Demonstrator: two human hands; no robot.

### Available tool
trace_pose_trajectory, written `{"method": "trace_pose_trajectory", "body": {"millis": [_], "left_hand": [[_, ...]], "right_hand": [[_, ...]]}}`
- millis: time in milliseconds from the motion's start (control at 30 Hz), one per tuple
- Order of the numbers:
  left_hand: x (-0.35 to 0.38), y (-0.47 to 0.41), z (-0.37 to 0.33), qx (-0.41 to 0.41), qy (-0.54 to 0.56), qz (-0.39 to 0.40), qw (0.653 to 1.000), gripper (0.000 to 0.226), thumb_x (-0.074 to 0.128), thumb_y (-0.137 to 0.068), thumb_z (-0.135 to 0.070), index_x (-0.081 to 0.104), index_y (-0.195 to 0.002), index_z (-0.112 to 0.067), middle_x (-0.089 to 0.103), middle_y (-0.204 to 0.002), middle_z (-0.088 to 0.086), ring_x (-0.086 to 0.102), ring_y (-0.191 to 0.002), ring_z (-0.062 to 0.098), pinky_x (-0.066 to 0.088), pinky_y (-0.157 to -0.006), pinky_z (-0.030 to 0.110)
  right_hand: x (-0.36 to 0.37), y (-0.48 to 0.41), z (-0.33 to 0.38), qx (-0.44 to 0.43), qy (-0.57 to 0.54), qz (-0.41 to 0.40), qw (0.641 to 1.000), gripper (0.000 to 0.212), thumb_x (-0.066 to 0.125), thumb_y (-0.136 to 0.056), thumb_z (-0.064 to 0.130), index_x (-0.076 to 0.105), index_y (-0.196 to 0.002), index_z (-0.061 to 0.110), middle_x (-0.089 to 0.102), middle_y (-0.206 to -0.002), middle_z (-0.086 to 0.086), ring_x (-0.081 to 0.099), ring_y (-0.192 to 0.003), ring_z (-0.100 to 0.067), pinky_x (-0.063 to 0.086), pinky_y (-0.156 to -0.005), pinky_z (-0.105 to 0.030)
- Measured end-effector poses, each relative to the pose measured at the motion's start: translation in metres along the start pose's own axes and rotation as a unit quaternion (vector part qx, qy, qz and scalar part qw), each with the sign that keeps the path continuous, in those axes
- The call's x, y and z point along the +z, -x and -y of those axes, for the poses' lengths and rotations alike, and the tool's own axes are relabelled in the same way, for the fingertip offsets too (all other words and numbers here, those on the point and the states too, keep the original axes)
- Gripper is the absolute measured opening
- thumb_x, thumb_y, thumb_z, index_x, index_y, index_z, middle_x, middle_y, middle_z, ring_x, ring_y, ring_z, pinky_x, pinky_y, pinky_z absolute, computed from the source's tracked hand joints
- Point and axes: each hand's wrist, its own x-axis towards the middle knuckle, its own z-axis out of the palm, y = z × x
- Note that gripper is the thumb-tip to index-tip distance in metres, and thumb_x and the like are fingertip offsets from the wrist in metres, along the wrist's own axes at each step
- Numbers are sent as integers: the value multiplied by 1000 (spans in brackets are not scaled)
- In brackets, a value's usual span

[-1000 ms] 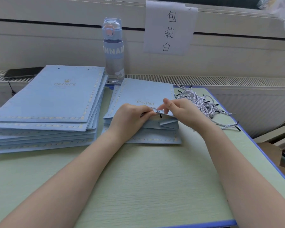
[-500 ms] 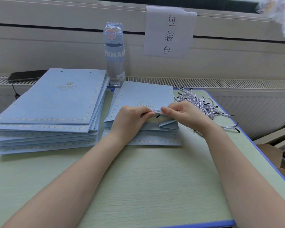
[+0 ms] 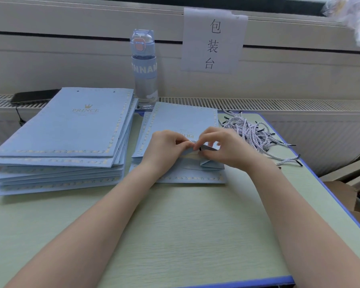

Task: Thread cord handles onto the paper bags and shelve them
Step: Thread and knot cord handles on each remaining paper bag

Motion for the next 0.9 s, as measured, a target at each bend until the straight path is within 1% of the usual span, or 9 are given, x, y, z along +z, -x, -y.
{"method": "trace_pose_trajectory", "body": {"millis": [200,300,367,467,600,700,767,833,900], "left_hand": [[-1,-2,-2,-33,20,14,999,12,69,-85,-22,78,-84,-15,73,-79,-3,58,-71,1,39,-62,10],[1,-1,-4,-30,18,17,999,12,69,-85,-22,78,-83,-16,73,-78,-3,57,-70,2,38,-61,9],[1,-1,-5,-22,12,18,1000,13,68,-86,-24,78,-85,-16,73,-78,-4,59,-72,3,40,-62,10],[1,-1,-5,-16,15,22,1000,14,68,-86,-27,78,-86,-17,73,-79,-4,61,-75,6,45,-67,18],[0,-2,-5,-13,20,29,999,15,68,-86,-28,78,-87,-18,73,-79,-5,60,-72,3,42,-61,13],[-3,-2,-3,3,6,48,999,14,67,-87,-29,76,-91,-19,69,-74,-11,57,-69,-4,38,-60,8],[-6,1,0,40,-1,62,997,10,65,-89,-24,70,-97,-20,64,-68,-16,55,-62,-7,37,-60,9],[-8,5,3,77,-6,61,995,7,63,-90,-18,60,-97,-20,65,-74,-13,58,-63,-3,47,-66,16],[-6,9,5,139,-40,14,989,7,60,-90,-16,56,-92,-22,68,-78,-4,66,-68,13,55,-67,31]], "right_hand": [[5,-6,6,16,77,38,996,45,53,-79,-6,74,-103,26,69,-107,3,60,-95,-18,43,-87,-28],[6,-5,2,39,79,31,996,47,51,-80,-6,75,-101,29,73,-99,-6,63,-90,-27,49,-82,-35],[5,-5,1,42,78,6,996,35,59,-82,-4,76,-97,23,74,-92,-8,65,-87,-24,48,-83,-30],[3,-5,3,25,58,-19,998,18,71,-81,3,78,-91,16,75,-83,-6,58,-67,-2,39,-68,-6],[0,-2,3,22,33,-25,999,15,72,-79,3,78,-89,14,74,-79,-6,57,-73,-3,40,-66,-6],[0,-1,2,49,-34,-18,998,20,70,-80,-1,78,-85,16,70,-70,5,57,-61,5,38,-63,-4],[0,0,0,82,-122,-9,989,27,67,-79,-5,75,-73,20,68,-66,4,57,-59,3,42,-67,-10],[-2,1,-2,113,-181,-9,977,32,64,-78,-7,65,-67,23,69,-68,-6,56,-62,-11,43,-69,-24],[-6,3,-3,137,-231,-2,963,28,59,-80,-7,53,-76,20,72,-77,-9,55,-68,-16,40,-69,-30]]}}
